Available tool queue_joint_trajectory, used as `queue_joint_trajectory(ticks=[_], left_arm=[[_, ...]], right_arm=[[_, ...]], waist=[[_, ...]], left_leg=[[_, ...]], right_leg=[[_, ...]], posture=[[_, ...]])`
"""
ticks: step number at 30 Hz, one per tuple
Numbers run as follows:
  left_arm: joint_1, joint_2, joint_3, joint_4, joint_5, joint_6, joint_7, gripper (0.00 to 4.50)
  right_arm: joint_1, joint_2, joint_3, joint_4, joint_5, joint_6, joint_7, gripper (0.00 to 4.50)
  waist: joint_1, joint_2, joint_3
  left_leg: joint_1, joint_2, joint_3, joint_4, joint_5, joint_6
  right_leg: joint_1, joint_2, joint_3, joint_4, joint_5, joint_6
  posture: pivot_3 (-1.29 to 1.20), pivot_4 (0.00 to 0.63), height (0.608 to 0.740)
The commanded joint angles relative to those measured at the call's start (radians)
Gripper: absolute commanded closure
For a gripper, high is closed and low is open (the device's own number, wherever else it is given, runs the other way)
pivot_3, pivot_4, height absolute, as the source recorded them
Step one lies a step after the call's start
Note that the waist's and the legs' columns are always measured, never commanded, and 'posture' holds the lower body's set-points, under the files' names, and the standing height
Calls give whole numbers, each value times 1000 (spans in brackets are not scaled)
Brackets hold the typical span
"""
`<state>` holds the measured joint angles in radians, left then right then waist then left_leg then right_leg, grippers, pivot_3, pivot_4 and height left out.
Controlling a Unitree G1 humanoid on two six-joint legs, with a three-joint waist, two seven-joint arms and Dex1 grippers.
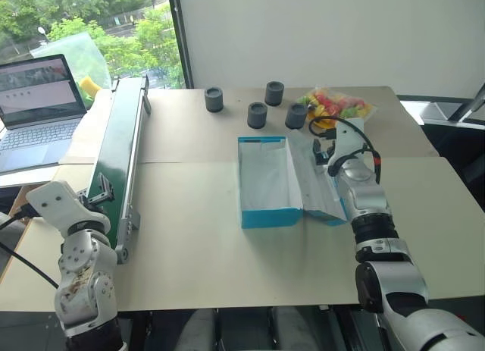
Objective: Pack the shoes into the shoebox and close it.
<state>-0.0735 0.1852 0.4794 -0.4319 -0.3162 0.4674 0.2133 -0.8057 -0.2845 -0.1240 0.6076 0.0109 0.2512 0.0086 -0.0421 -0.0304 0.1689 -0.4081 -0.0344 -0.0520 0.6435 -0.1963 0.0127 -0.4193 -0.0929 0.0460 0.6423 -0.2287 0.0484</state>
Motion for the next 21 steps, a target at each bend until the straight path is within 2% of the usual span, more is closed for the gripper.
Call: queue_joint_trajectory(ticks=[1, 4, 7, 12, 14, 17, 21], left_arm=[[-7, 14, -26, -1, 25, -7, -19, 0], [-21, 16, -47, 39, 36, -14, -29, 0], [-11, 15, -57, 59, 52, -15, -30, 0], [33, -6, -60, 22, 57, -33, -31, 0], [41, -14, -57, 33, 61, -43, -27, 0], [36, -18, -60, 41, 66, -47, -26, 0], [49, 16, -85, 25, 113, -50, -46, 0]], right_arm=[[-1, -9, -32, -59, 19, -6, -11, 26], [-40, 11, -64, -99, 75, 16, 6, 26], [-103, 61, -48, -212, 181, 61, 131, 26], [-92, 128, 104, -580, 448, 338, 446, 26], [-60, 132, 216, -719, 530, 451, 554, 26], [-30, 119, 295, -802, 559, 516, 611, 26], [0, 78, 449, -791, 400, 473, 586, 26]], waist=[[0, 0, 0], [1, 0, 0], [-8, 0, 0], [-21, 0, 0], [-19, 0, 0], [-3, 0, 0], [17, -1, -1]], left_leg=[[0, 0, 0, 0, 0, 0], [0, 0, 0, 0, 0, 0], [0, 0, 0, 0, 0, 0], [0, 6, 0, -2, -2, -2], [0, 9, -1, -2, -3, -5], [0, 9, -2, -1, -4, -5], [0, 6, -2, 0, -3, -5]], right_leg=[[0, 0, 0, 0, 0, 0], [0, 0, 0, 0, 0, 0], [-1, 0, 1, 0, 1, 0], [-3, 4, 1, 1, 1, -1], [-2, 5, -1, 0, 1, -1], [-2, 5, -2, -1, 1, -1], [-2, 3, -3, -1, 1, -2]], posture=[[0, 150, 740], [0, 150, 740], [0, 150, 740], [0, 150, 740], [0, 150, 740], [0, 150, 740], [0, 150, 740]])
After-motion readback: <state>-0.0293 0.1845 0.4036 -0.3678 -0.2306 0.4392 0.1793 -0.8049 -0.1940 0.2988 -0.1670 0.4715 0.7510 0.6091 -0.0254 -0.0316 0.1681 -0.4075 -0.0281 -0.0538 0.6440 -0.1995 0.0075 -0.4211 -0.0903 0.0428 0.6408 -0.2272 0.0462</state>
